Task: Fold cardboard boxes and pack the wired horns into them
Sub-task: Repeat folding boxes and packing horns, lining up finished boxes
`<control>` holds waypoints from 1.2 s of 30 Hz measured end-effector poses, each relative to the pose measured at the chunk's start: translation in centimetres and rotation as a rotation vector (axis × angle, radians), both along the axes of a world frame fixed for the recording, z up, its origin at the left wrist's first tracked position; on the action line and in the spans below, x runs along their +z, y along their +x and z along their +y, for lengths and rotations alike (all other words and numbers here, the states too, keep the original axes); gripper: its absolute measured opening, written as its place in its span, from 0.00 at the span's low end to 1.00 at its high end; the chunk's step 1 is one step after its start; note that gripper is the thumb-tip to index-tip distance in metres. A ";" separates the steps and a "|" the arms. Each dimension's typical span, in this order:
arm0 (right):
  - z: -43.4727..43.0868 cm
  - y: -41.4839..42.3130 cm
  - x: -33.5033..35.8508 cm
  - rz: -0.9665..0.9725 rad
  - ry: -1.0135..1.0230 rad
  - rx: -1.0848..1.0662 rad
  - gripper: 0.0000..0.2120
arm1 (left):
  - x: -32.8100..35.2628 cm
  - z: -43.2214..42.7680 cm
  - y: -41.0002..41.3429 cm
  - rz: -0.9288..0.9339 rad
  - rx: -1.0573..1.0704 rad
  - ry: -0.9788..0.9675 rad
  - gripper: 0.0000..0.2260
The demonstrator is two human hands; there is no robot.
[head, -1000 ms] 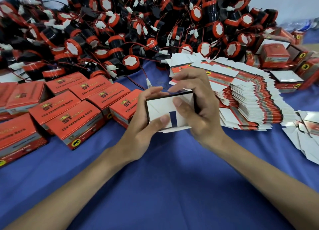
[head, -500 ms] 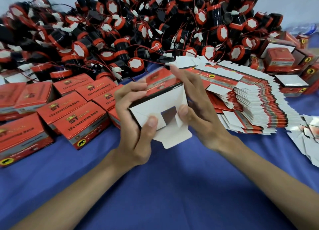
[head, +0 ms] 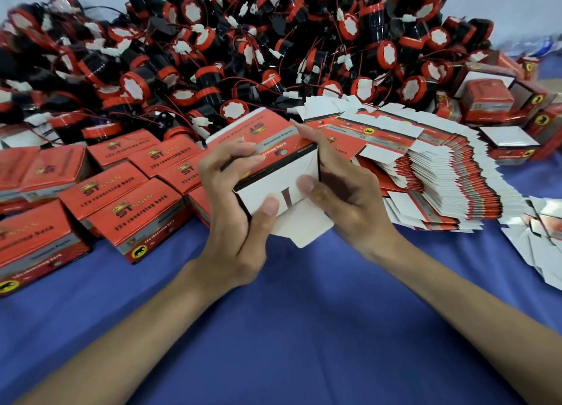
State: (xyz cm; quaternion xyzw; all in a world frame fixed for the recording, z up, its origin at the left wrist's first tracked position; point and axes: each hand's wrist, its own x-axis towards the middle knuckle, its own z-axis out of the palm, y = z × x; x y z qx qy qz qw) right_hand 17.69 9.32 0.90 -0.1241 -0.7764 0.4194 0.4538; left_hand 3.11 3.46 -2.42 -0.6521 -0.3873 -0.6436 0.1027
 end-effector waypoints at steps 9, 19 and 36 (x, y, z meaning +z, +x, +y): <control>0.9 0.6 0.5 -0.094 0.321 0.128 0.26 | 0.4 -0.1 0.2 -0.181 0.024 0.038 0.13; 1.7 1.1 1.2 -0.270 0.602 0.101 0.26 | 0.6 -0.3 0.4 -0.232 -0.030 0.010 0.14; -0.8 -0.1 -0.7 0.011 -0.203 0.182 0.35 | -0.3 0.1 0.7 -0.102 -0.222 0.001 0.09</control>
